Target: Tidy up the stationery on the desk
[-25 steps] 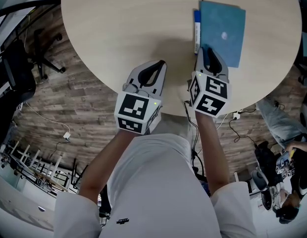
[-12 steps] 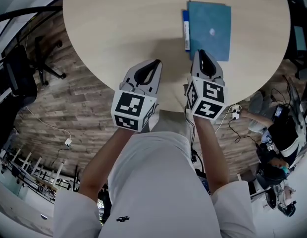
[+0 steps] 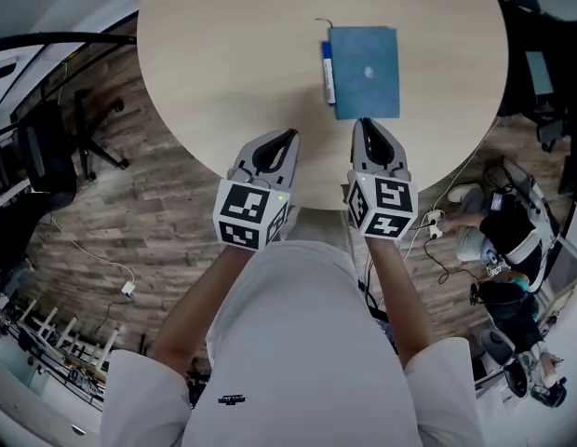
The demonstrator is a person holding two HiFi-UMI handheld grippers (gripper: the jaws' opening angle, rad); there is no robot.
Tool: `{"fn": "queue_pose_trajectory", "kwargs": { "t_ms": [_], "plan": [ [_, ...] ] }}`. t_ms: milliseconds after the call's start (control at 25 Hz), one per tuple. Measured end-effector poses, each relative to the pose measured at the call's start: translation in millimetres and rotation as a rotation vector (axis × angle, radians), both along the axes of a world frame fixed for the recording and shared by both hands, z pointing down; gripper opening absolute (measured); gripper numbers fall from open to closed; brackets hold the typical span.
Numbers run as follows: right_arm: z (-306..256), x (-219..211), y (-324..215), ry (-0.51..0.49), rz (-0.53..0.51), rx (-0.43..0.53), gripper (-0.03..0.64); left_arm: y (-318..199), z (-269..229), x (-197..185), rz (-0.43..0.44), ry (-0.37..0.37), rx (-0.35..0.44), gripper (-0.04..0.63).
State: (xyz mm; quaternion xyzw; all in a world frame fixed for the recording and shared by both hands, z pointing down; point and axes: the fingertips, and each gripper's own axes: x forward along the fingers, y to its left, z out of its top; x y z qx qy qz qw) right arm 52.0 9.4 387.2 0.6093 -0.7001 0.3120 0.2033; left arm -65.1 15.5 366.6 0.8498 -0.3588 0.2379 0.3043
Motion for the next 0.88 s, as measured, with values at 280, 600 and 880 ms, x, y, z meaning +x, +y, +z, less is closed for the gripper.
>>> {"fn": "queue_pose_trajectory", "kwargs": {
  "t_ms": [280,600,880],
  "plan": [
    [-50,0,17,-0.017,-0.045,0.060,0.051,17,-45,6,-0.035,0.018,0.032,0.021],
    [-104,-1,40,-0.036,-0.113,0.156,0.051,34,-84,24,-0.033,0.027,0.103,0.021],
    [-136,9,68,-0.018,-0.170,0.231,0.049,51,-114,40,-0.032,0.040,0.179,0.021]
  ]
}}
